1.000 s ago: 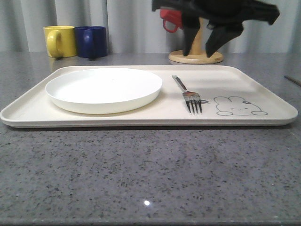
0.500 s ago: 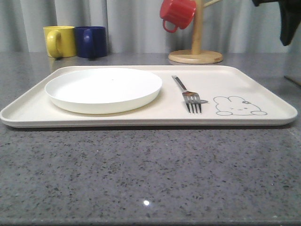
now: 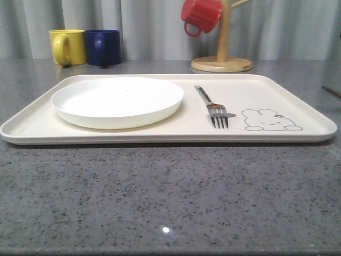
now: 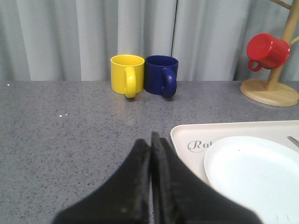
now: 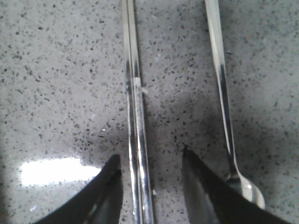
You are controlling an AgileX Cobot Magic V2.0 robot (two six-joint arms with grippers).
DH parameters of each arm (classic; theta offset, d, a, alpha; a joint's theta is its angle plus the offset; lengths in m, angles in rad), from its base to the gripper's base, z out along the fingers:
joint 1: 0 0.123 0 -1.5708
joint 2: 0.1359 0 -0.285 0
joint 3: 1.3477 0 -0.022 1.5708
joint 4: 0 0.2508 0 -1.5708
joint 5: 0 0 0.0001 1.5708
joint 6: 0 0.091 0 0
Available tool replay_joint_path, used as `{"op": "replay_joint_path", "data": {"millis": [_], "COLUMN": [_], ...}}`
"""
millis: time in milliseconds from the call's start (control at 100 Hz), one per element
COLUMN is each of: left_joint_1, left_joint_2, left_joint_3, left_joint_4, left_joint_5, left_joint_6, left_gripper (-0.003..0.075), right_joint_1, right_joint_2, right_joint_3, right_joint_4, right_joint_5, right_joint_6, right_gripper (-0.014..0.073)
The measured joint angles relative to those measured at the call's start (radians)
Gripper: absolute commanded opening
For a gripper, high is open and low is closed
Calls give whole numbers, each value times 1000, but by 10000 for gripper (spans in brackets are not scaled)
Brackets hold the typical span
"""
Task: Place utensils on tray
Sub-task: 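Open the right gripper and raise it away from the fork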
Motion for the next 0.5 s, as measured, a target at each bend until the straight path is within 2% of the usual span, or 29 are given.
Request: {"op": "replay_joint_path", "data": {"millis": [500], "left_joint_1": [0], "left_joint_2": [0], "left_joint_3": [0], "left_joint_4": [0], "left_joint_5": [0], "left_joint_6": [0], "left_gripper": [-19], "right_joint_1": [0], "right_joint_2": [86], "right_joint_3": [2], "right_joint_4": [19], "right_joint_5": [-47], "right_joint_6": [-10], "right_gripper": [323]}}
